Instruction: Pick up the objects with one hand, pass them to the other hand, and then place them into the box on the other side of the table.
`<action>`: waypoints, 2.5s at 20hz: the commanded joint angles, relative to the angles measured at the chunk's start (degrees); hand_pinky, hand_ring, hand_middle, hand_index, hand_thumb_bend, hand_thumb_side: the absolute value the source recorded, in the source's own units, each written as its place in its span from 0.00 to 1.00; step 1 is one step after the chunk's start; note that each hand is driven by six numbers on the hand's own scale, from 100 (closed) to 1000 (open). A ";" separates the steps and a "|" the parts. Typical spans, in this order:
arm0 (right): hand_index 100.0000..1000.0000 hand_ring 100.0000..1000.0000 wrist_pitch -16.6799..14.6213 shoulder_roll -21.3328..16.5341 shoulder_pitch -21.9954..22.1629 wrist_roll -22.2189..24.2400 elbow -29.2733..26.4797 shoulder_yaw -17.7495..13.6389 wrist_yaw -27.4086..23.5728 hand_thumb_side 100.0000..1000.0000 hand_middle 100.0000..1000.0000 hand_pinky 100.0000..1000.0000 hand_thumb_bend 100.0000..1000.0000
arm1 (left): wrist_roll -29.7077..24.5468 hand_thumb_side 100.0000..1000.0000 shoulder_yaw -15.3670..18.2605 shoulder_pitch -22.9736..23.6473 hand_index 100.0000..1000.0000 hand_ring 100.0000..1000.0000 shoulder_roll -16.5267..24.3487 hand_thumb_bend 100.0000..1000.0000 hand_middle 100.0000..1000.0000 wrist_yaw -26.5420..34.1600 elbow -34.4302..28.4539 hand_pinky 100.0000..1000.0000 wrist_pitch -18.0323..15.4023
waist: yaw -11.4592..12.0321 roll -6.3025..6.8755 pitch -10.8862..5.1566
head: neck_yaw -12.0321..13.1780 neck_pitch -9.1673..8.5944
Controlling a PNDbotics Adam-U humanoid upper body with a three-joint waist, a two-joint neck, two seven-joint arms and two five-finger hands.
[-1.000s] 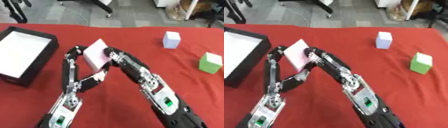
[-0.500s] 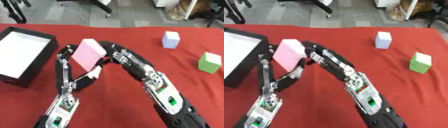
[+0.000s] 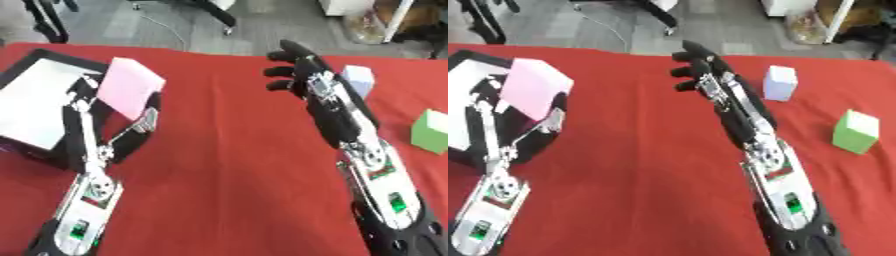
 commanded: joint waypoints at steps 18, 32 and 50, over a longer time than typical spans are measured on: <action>0.93 0.76 -1.92 -1.84 1.26 -1.38 2.02 -2.51 3.36 0.84 0.78 0.71 0.00 | -27.19 0.78 12.13 -6.98 0.94 0.92 22.12 1.00 0.89 -6.83 18.85 0.85 29.10 | -1.02 1.70 -2.09 | 8.01 0.40; 1.00 0.90 6.52 -24.96 -3.03 -10.11 15.54 -12.30 30.04 0.73 0.94 0.81 0.00 | -22.69 0.56 7.14 -1.01 0.88 0.82 12.03 0.85 0.78 5.47 -10.56 0.71 9.10 | 0.11 -0.31 -1.95 | -8.83 0.34; 0.99 0.93 23.09 -29.04 -8.47 -9.15 39.44 -14.89 53.53 0.74 0.92 0.88 0.00 | -28.80 0.55 -0.43 3.76 0.87 0.79 1.71 0.84 0.75 9.15 -7.87 0.68 2.52 | 0.87 -0.73 -1.89 | -11.55 0.40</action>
